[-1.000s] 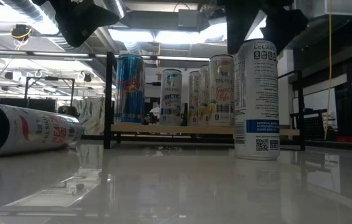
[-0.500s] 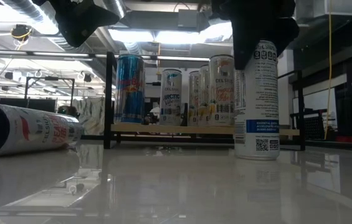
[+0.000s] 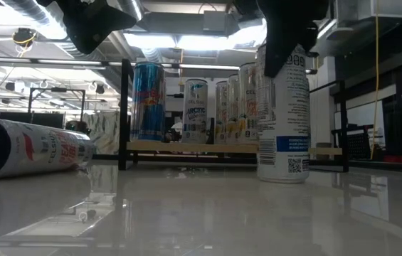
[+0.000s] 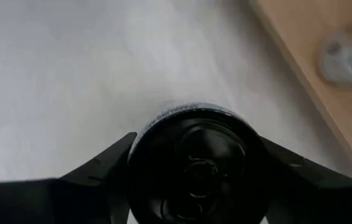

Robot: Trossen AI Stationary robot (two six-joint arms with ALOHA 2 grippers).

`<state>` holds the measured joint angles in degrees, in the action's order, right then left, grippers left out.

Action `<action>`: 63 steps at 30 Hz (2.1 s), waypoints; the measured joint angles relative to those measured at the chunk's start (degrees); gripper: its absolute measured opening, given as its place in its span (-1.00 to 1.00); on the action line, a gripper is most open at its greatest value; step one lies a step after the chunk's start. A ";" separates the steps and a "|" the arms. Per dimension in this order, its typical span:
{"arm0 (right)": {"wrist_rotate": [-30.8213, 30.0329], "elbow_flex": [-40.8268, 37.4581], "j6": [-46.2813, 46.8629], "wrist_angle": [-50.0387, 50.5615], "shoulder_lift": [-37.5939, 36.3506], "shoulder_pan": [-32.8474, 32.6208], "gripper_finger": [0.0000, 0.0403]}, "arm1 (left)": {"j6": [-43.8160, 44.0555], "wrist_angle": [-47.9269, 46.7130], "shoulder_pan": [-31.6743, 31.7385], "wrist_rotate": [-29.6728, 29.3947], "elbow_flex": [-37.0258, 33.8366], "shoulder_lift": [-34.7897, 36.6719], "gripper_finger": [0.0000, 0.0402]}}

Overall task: Place canned beverage on shelf
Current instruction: Put the white-blue soda can on the shelf aligned with the other white-blue soda can

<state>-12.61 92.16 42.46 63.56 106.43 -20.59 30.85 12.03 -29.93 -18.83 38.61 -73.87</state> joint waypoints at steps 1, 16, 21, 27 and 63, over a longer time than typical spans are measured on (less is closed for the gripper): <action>0.90 0.00 -2.37 -0.54 0.00 0.04 0.29 | 0.01 0.00 0.00 0.00 0.01 0.00 0.40; 13.09 -0.04 -53.18 -12.62 0.00 1.56 0.29 | 0.13 1.21 0.02 -7.40 0.02 0.00 0.40; 13.20 -0.04 -62.08 -12.57 0.00 1.61 0.31 | 0.24 1.97 0.02 -9.29 0.02 0.02 0.40; 12.72 -0.04 -54.93 -12.64 0.00 2.02 0.32 | 0.28 2.71 0.03 -10.73 0.02 0.02 0.40; 10.66 0.22 41.43 9.08 -0.31 2.28 0.32 | -0.02 2.51 1.16 -10.71 0.00 -0.07 0.40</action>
<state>-1.96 92.38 83.89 72.64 106.12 -18.31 30.83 14.55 -28.77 -29.54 38.61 -73.93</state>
